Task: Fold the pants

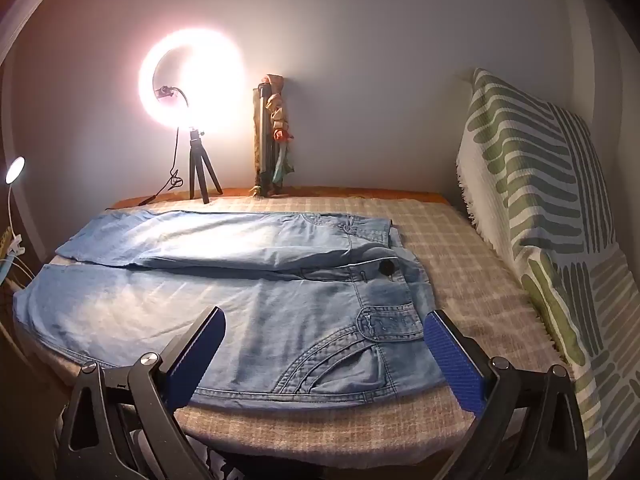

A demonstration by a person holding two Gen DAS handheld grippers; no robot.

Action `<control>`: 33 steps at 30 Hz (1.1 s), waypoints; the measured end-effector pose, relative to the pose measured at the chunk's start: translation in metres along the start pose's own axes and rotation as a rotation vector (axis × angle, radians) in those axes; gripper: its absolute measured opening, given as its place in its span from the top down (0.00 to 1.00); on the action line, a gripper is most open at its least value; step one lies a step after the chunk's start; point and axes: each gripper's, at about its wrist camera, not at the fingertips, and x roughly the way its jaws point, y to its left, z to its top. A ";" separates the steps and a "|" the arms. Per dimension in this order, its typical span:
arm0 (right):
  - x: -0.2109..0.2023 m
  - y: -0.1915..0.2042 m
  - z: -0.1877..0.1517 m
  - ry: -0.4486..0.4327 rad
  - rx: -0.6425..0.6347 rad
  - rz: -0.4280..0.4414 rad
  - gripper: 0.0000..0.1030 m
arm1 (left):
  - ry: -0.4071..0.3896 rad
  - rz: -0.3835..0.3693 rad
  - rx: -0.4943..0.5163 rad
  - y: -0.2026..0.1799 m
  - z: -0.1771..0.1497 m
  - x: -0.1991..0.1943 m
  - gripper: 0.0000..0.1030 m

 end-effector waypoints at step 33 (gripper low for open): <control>0.005 -0.001 0.000 -0.001 0.006 -0.001 0.02 | 0.003 0.001 0.013 -0.009 0.008 0.003 0.00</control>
